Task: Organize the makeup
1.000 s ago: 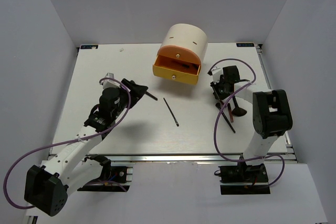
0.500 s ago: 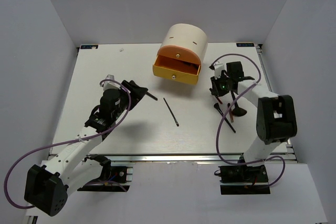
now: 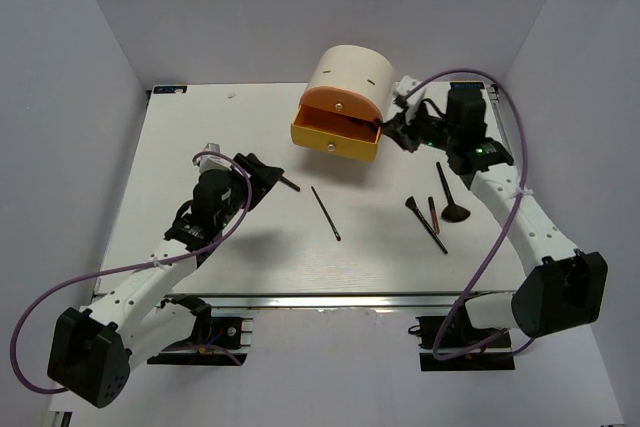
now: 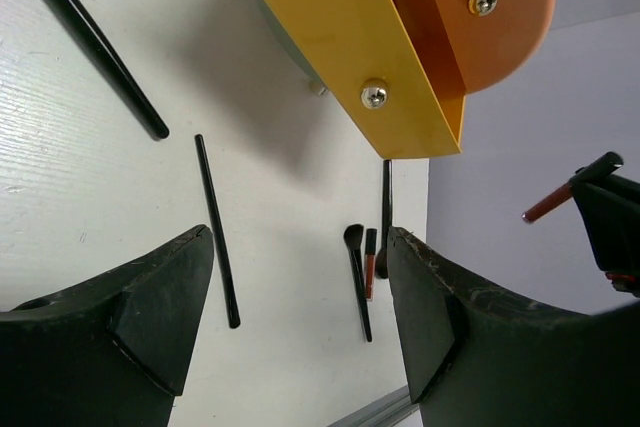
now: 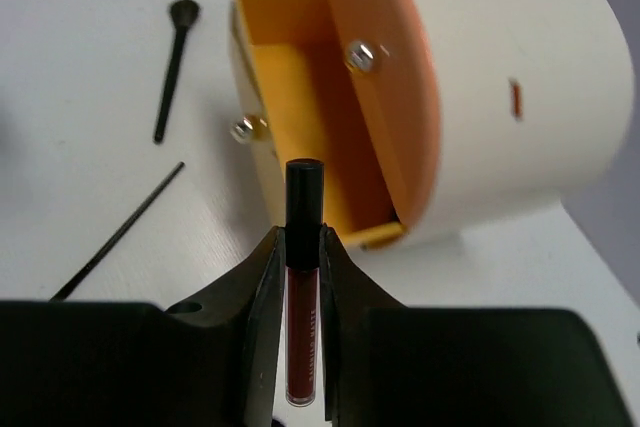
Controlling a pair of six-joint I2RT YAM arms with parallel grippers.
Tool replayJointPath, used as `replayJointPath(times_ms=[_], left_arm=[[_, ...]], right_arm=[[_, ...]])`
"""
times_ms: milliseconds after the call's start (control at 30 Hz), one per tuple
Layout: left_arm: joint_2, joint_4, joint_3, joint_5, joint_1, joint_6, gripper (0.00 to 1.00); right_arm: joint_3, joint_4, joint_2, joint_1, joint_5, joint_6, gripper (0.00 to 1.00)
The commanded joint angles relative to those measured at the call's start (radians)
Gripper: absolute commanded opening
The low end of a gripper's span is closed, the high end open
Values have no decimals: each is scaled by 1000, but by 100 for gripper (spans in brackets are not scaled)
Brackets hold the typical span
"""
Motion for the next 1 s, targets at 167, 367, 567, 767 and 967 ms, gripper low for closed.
replayJointPath(times_ms=[167, 367, 567, 767, 967], left_arm=[[-20, 6, 16, 10, 1, 1, 80], [-64, -10, -18, -5, 2, -16, 80], [-70, -12, -29, -7, 1, -23, 80], [-52, 0, -29, -2, 2, -17, 80], [-30, 17, -24, 6, 2, -13, 80]], right_arm=[[165, 78, 196, 215, 95, -252, 0], [314, 31, 331, 223, 115, -379, 0], [357, -3, 428, 227, 146, -423, 18], [334, -12, 416, 227, 168, -375, 50], [334, -15, 326, 221, 180, -224, 54]])
